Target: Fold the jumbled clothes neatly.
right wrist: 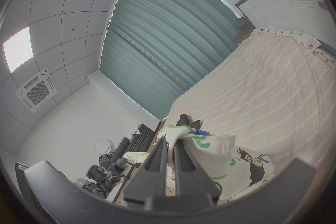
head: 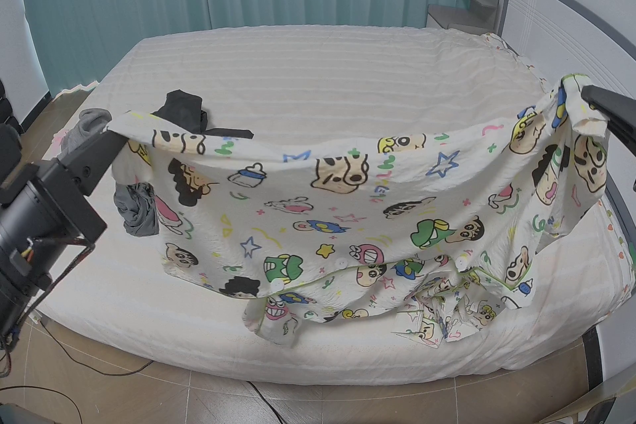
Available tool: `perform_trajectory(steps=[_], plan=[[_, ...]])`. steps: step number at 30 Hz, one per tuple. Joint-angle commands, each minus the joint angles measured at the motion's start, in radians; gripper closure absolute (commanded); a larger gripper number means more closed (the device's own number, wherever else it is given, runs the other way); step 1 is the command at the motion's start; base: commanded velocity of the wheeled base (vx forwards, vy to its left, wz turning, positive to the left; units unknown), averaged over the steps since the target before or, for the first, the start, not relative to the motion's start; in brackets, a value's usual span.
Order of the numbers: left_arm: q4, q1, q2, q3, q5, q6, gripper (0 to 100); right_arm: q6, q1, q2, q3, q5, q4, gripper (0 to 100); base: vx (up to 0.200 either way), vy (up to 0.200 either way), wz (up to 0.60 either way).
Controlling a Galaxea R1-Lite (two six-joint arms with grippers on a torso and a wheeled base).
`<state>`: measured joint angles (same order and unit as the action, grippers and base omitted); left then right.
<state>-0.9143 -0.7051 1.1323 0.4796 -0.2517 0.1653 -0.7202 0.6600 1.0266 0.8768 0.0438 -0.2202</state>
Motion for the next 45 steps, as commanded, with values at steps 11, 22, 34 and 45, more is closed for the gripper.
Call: perform_trajectory(steps=[11,22,34,45], plan=[[0.055,0.052,0.086,0.034,0.012,0.002,100,0.01,-0.028,0.064,-0.038,-0.048,-0.01,100,0.0,0.0,0.0],[0.008,0.168,0.406,0.232,0.028,0.003,100,0.005,-0.237,0.331,-0.015,-0.139,-0.205,100,0.0,0.0,0.0],[-0.023,0.18,0.621,0.396,-0.026,0.0,100,0.008,-0.295,0.497,0.011,-0.134,-0.341,100,0.0,0.0,0.0],[-0.02,0.18,0.664,0.416,-0.041,0.008,100,0.008,-0.303,0.504,0.014,-0.137,-0.346,100,0.0,0.0,0.0]])
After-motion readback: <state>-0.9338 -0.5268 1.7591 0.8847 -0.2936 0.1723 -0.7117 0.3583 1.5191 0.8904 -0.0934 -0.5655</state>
